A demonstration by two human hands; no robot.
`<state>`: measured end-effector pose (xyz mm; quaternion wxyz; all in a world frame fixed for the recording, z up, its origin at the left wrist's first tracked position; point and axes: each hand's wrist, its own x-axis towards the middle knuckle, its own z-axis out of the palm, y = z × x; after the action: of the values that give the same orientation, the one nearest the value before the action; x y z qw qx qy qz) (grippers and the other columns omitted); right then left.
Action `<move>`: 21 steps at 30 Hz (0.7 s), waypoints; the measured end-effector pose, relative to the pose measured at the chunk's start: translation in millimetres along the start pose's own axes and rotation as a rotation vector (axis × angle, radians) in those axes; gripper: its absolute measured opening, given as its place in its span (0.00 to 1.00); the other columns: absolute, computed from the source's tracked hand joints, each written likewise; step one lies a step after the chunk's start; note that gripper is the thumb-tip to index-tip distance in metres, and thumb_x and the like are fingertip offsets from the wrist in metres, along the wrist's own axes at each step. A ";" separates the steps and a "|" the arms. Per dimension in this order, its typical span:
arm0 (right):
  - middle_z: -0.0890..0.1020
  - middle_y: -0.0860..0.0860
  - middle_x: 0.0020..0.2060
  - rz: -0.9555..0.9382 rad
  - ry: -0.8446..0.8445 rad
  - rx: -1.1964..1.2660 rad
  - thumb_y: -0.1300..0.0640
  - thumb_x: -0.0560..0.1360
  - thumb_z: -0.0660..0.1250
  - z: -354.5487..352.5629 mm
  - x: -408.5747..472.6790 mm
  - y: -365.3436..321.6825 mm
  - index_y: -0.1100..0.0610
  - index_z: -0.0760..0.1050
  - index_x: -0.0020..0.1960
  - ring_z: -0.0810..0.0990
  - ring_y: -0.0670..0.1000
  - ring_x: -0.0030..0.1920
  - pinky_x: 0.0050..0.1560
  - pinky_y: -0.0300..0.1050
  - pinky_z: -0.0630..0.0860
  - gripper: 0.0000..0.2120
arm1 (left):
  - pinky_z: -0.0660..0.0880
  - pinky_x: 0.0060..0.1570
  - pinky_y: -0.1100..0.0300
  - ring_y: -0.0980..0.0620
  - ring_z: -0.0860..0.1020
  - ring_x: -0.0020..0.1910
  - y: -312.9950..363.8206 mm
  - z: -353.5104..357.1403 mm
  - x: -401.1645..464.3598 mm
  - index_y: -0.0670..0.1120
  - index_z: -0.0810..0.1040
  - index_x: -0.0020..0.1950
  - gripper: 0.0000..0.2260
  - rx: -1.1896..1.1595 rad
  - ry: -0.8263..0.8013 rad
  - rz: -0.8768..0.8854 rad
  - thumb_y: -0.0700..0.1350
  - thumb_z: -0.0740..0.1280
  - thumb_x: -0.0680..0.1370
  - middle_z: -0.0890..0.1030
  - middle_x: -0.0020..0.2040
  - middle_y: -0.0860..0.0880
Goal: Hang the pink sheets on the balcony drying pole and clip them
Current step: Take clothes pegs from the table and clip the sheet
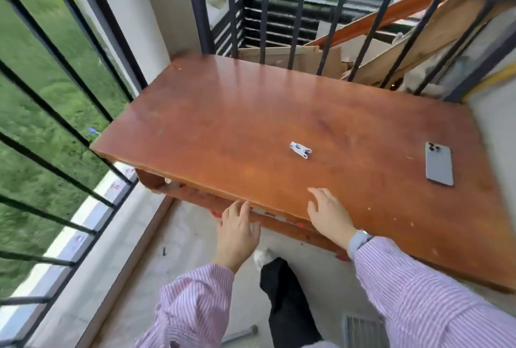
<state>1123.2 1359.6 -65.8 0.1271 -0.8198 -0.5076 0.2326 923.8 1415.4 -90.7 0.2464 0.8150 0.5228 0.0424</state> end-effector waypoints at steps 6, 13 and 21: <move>0.67 0.58 0.64 0.055 0.038 -0.124 0.57 0.76 0.59 3.4 142.8 15.3 0.60 0.62 0.68 0.66 0.59 0.63 0.60 0.52 0.66 0.21 | 0.54 0.68 0.47 0.44 0.52 0.73 -0.6 20.8 106.0 0.50 0.52 0.73 0.26 0.095 -0.067 -0.118 0.54 0.56 0.77 0.54 0.75 0.45; 0.68 0.62 0.61 0.089 -0.046 -0.206 0.60 0.74 0.63 19.3 218.4 28.3 0.62 0.65 0.64 0.67 0.63 0.59 0.57 0.55 0.67 0.20 | 0.44 0.68 0.39 0.41 0.40 0.73 -14.0 46.6 147.6 0.54 0.45 0.74 0.32 0.190 -0.219 -0.193 0.62 0.55 0.75 0.42 0.76 0.45; 0.76 0.59 0.48 -0.215 -0.104 -0.127 0.65 0.71 0.62 34.5 220.1 -13.2 0.62 0.72 0.54 0.73 0.60 0.48 0.49 0.52 0.69 0.12 | 0.46 0.71 0.45 0.45 0.44 0.74 -22.0 29.3 147.3 0.53 0.49 0.74 0.28 0.081 -0.185 -0.303 0.57 0.57 0.77 0.47 0.76 0.48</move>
<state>1178.3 1560.9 -145.1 0.0729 -0.7538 -0.6123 0.2270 981.3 1540.8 -153.9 0.2642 0.7364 0.6161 -0.0917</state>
